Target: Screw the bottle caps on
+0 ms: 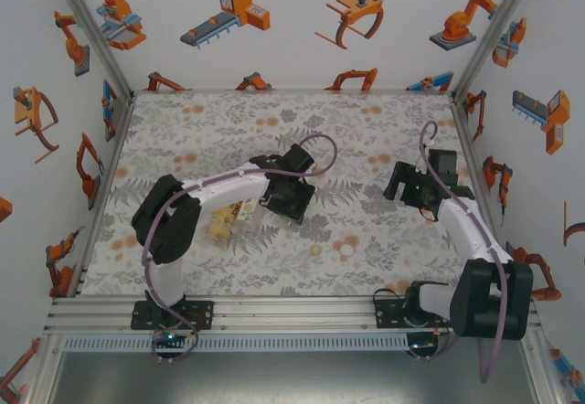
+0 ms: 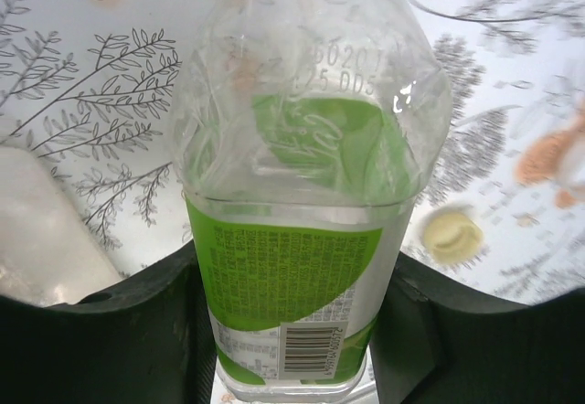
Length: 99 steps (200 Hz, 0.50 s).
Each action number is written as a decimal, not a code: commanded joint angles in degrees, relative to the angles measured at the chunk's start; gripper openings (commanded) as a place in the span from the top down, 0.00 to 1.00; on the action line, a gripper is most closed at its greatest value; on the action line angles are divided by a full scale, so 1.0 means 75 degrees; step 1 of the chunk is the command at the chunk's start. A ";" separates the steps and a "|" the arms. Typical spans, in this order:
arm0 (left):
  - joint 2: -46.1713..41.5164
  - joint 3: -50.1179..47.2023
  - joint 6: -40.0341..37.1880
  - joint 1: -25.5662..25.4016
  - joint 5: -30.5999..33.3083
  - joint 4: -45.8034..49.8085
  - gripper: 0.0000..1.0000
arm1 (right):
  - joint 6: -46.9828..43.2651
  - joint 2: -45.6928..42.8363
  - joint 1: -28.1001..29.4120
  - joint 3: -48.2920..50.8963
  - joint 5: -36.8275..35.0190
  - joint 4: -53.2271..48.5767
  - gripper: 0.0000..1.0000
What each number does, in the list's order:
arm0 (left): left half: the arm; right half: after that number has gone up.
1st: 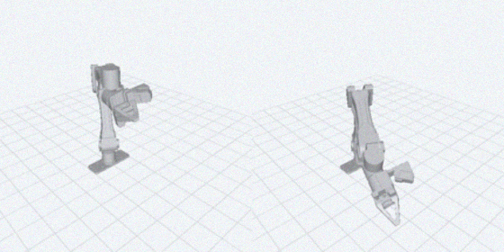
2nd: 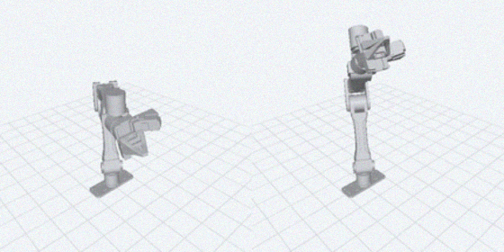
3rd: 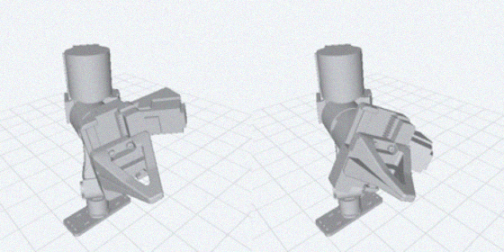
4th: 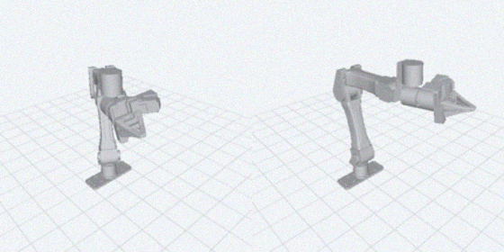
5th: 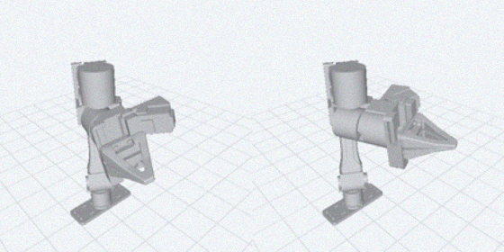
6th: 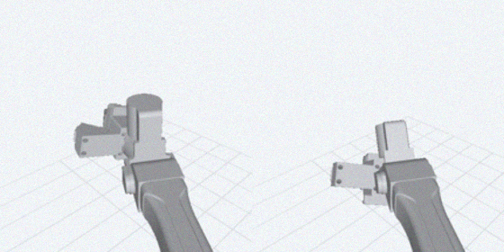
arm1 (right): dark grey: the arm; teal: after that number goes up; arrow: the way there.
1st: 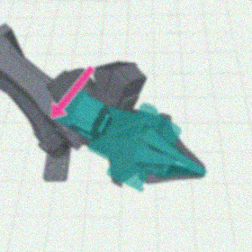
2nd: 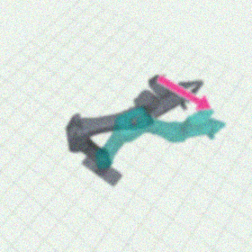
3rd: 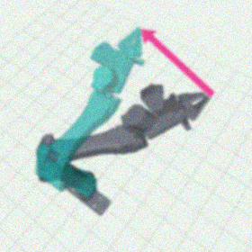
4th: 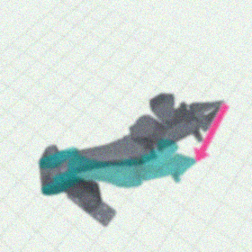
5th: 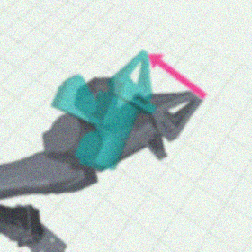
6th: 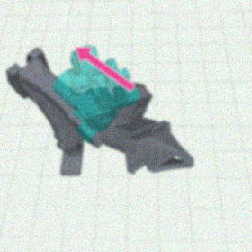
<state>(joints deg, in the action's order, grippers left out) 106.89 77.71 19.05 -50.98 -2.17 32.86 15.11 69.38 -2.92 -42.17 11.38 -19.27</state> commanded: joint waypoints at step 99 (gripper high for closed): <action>-0.4337 -0.1821 -0.0241 0.0941 -0.1587 -0.3452 0.90 | 0.2032 -0.0440 0.3192 -0.1169 -0.0845 -0.2583 0.29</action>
<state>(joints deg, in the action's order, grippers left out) 79.18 67.16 16.99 -46.04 -9.34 15.22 25.89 65.95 15.75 -49.30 7.73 -33.15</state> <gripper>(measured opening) 0.529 0.711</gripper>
